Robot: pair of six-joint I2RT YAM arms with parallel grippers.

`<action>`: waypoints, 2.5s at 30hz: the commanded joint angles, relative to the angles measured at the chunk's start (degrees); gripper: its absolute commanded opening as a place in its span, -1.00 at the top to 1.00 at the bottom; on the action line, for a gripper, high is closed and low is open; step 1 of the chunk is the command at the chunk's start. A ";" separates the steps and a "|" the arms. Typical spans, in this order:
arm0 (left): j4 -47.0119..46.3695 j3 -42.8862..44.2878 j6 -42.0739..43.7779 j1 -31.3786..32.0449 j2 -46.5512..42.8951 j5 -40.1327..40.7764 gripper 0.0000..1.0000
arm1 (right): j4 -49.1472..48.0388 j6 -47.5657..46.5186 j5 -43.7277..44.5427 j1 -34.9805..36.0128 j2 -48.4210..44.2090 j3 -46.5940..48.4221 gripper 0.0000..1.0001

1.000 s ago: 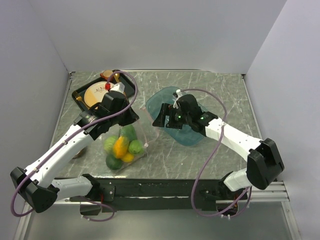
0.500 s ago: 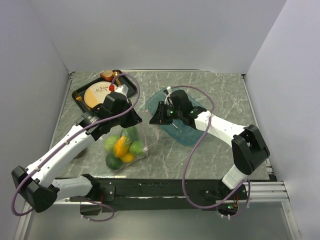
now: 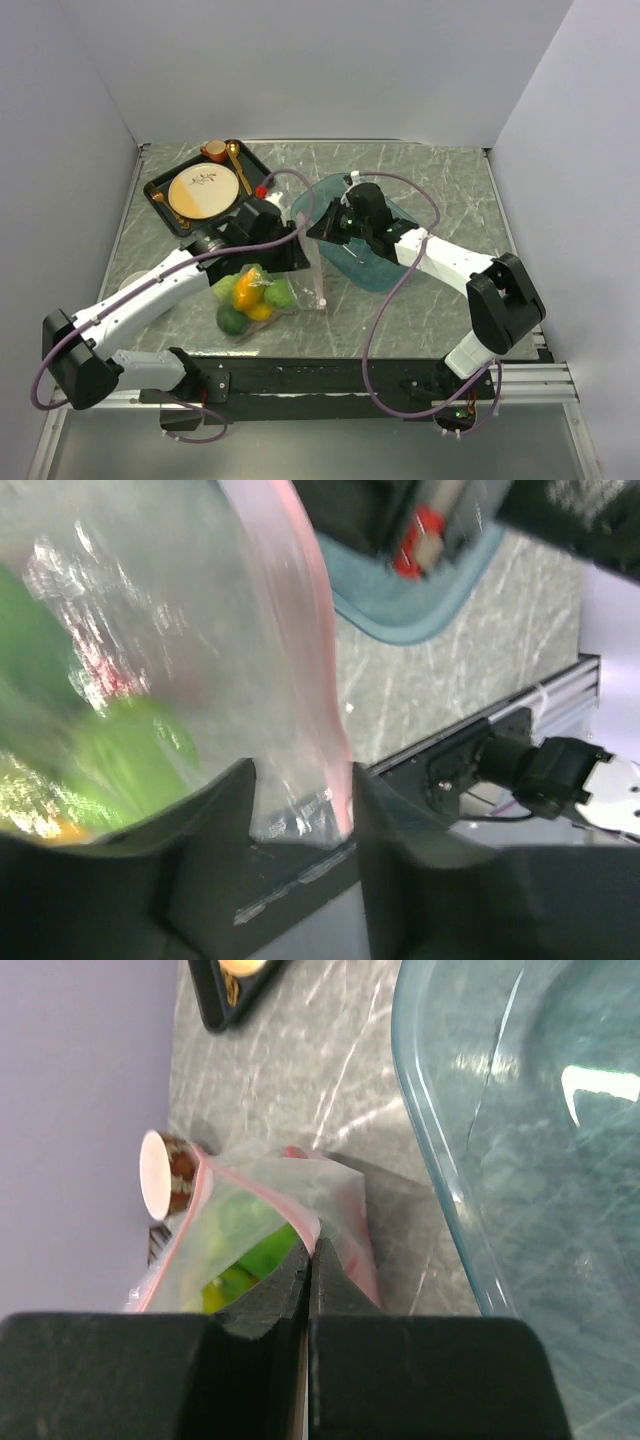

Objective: Place the food in the zip-top bag and seal the zipper
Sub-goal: Zip the zipper food storage bag at the center of the board.

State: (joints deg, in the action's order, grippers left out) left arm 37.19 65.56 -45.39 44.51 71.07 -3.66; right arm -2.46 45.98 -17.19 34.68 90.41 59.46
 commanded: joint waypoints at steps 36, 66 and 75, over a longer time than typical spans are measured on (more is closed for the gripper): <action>-33.67 -35.94 -41.89 19.65 -19.47 25.46 -0.37 | -0.44 4.74 5.68 -1.01 -3.93 -0.66 1.00; -47.73 -39.19 -44.97 19.12 -12.80 22.39 -0.10 | 1.75 4.12 4.97 -0.93 -6.13 -1.37 0.99; -49.23 -42.45 -49.71 19.12 -14.38 21.77 -0.41 | 2.11 3.59 5.50 -0.93 -5.77 -0.58 0.98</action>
State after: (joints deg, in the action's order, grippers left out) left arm -9.32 23.79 -92.75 63.66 57.49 18.85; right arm 0.58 50.06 -12.60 34.22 87.44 57.74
